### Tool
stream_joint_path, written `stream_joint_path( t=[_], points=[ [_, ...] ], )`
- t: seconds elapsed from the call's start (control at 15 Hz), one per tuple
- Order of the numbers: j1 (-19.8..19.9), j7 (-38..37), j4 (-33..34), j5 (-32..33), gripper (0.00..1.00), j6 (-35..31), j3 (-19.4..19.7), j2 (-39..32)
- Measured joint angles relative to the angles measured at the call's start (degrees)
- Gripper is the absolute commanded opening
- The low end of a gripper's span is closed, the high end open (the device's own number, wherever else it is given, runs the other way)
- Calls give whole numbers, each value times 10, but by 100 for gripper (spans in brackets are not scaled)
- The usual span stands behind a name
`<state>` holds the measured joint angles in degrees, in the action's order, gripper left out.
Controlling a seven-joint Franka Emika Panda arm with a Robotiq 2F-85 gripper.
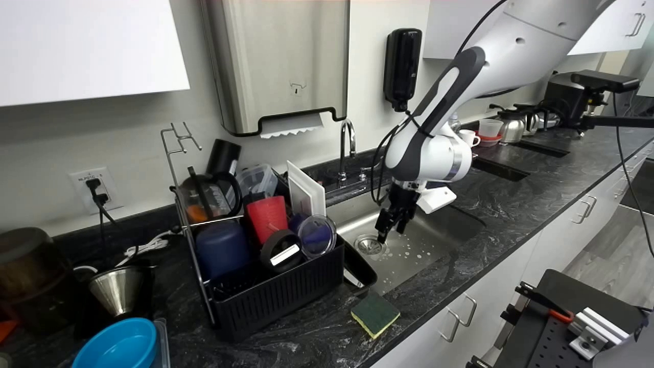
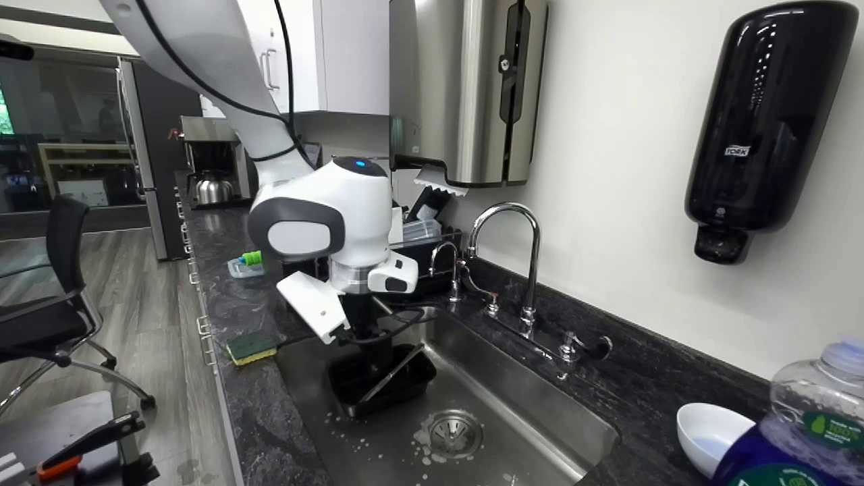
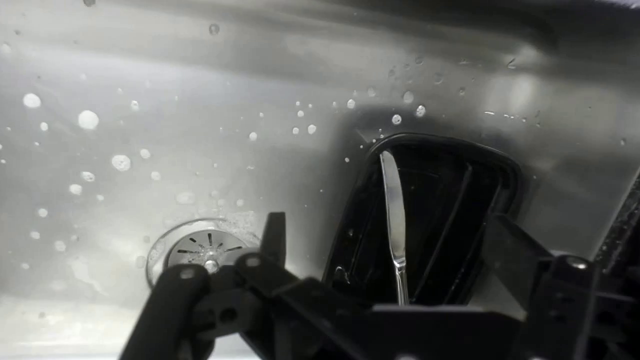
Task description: Take the silver butter knife out of the black lunchbox and put it on the dishrack
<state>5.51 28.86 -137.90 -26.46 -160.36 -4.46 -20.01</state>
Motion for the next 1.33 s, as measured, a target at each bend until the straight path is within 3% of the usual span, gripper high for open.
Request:
stream_joint_path(
  t=[0.4, 0.8, 1.07, 1.33],
  points=[
    [55, 4, 74, 42, 100, -35, -58, -112],
    [60, -47, 137, 128, 100, -74, -66, -202],
    [32, -128, 160, 175, 100, -132, -50, -234],
    [-38, -214, 163, 198, 100, -192, 4, -251]
  ],
)
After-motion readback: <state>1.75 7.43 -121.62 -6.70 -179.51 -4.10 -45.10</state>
